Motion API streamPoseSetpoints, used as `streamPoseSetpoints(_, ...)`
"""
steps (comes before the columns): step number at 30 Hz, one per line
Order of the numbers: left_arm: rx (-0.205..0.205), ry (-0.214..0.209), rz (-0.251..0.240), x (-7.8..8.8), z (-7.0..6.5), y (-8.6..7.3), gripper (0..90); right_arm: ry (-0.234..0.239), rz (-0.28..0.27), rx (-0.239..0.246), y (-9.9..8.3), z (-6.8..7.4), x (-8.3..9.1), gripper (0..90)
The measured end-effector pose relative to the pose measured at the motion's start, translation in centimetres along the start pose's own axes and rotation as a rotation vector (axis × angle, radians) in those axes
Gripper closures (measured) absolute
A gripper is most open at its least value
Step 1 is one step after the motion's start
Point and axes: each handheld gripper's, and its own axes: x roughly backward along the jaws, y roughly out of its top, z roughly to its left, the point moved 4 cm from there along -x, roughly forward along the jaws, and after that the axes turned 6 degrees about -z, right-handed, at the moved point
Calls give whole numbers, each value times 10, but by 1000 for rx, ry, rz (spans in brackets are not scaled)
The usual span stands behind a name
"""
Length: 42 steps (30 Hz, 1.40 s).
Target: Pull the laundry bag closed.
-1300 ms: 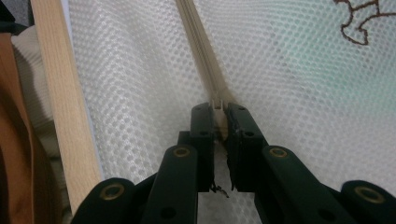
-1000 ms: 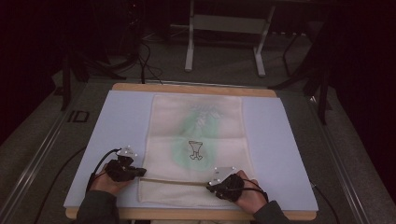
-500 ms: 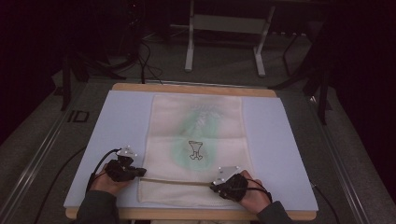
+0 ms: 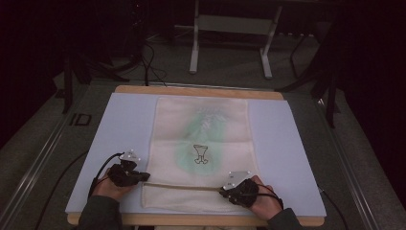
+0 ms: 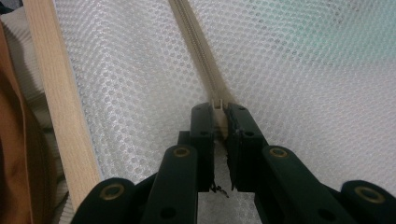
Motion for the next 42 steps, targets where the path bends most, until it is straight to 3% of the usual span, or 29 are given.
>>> streamPoseSetpoints(14,1,1,0,0,0,0,898,-19,14,-2,-8,-4,7,823)
streamPoseSetpoints(27,0,2,0,0,0,0,898,-29,14,-41,-19,-10,18,823)
streamPoseSetpoints(42,0,2,-1,0,0,0,898,-33,36,-20,-19,-8,18,823)
